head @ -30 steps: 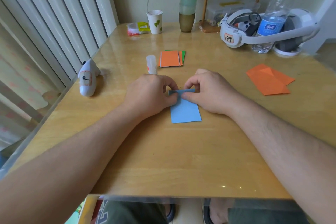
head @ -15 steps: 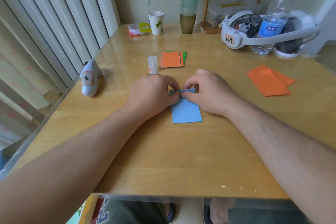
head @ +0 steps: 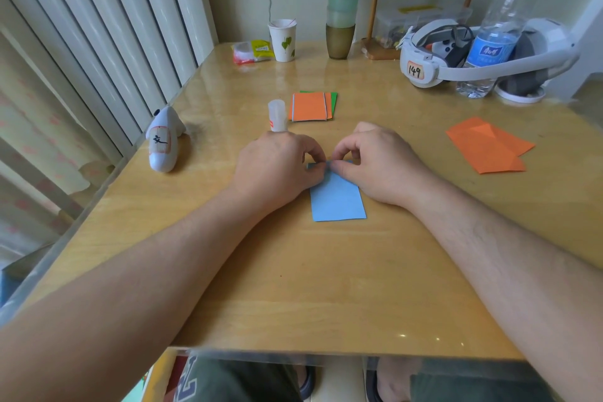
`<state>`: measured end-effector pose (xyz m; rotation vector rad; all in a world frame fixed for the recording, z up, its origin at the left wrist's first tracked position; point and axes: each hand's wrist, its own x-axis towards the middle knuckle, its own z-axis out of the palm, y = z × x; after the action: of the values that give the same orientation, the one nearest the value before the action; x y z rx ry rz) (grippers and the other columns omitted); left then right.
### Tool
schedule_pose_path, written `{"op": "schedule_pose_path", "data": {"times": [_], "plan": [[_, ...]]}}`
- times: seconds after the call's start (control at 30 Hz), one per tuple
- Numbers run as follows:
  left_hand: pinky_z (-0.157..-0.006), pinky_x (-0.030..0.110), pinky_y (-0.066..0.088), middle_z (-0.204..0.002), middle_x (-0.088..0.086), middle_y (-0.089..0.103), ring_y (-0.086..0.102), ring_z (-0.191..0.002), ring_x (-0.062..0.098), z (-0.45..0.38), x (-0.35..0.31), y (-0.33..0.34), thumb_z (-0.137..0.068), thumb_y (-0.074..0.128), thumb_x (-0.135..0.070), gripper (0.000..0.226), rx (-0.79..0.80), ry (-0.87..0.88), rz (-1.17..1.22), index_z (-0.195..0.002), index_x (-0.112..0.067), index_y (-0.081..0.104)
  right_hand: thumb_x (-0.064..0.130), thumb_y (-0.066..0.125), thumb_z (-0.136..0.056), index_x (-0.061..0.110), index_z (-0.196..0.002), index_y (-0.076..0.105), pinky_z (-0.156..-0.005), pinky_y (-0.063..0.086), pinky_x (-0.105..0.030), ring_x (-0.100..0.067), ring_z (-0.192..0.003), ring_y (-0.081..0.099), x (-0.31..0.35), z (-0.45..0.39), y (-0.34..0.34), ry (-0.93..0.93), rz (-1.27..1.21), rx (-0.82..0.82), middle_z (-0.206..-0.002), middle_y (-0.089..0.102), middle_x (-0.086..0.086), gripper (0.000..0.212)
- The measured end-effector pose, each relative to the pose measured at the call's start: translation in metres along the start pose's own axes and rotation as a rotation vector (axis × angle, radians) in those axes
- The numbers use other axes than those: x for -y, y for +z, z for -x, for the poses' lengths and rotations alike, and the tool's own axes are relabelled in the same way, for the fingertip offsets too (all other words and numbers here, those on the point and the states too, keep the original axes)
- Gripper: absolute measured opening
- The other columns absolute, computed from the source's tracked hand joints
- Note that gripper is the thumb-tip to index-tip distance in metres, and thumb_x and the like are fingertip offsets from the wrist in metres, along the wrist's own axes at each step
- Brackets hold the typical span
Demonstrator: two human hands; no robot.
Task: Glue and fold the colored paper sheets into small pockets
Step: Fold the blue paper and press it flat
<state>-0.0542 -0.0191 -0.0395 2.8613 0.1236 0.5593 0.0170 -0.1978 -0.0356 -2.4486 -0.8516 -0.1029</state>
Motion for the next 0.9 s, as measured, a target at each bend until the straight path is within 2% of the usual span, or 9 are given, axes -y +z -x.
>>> {"op": "schedule_pose_path", "data": {"times": [0.2, 0.47, 0.63, 0.9], "plan": [[-0.060, 0.031, 0.047, -0.079, -0.007, 0.062, 0.061, -0.082, 0.021, -0.0008, -0.0011, 0.0015, -0.089, 0.063, -0.053, 0.018, -0.007, 0.012, -0.027, -0.100, -0.043, 0.073, 0.045, 0.070, -0.094, 0.037, -0.094, 0.075, -0.094, 0.044, -0.044, -0.022, -0.105, 0.052, 0.0014, -0.0005, 0.0054, 0.005, 0.062, -0.028, -0.093, 0.049, 0.007, 0.009], [-0.061, 0.033, 0.052, -0.077, -0.008, 0.062, 0.061, -0.081, 0.021, 0.0005, 0.0036, 0.0040, -0.088, 0.062, -0.052, 0.016, -0.002, -0.023, -0.024, -0.097, -0.043, 0.071, 0.044, 0.070, -0.093, 0.039, -0.080, 0.067, -0.095, 0.044, -0.044, -0.019, -0.101, 0.049, -0.0059, 0.0001, -0.0007, 0.057, 0.054, -0.037, -0.089, 0.047, 0.009, 0.015], [-0.057, 0.030, 0.042, -0.076, -0.006, 0.062, 0.060, -0.081, 0.024, -0.0017, 0.0014, 0.0052, -0.090, 0.061, -0.053, 0.019, -0.019, -0.002, -0.038, -0.100, -0.041, 0.072, 0.048, 0.070, -0.094, 0.037, -0.082, 0.067, -0.093, 0.042, -0.043, -0.018, -0.102, 0.048, -0.0023, -0.0019, 0.0031, 0.049, 0.071, -0.042, -0.087, 0.043, 0.011, 0.016], [-0.057, 0.030, 0.037, -0.079, -0.006, 0.063, 0.062, -0.080, 0.026, -0.0022, -0.0002, 0.0059, -0.092, 0.058, -0.054, 0.020, -0.025, -0.009, -0.060, -0.100, -0.041, 0.071, 0.051, 0.069, -0.094, 0.035, -0.086, 0.067, -0.092, 0.042, -0.042, -0.017, -0.101, 0.046, -0.0008, -0.0017, 0.0043, 0.054, 0.071, -0.066, -0.088, 0.042, 0.011, 0.017]]}}
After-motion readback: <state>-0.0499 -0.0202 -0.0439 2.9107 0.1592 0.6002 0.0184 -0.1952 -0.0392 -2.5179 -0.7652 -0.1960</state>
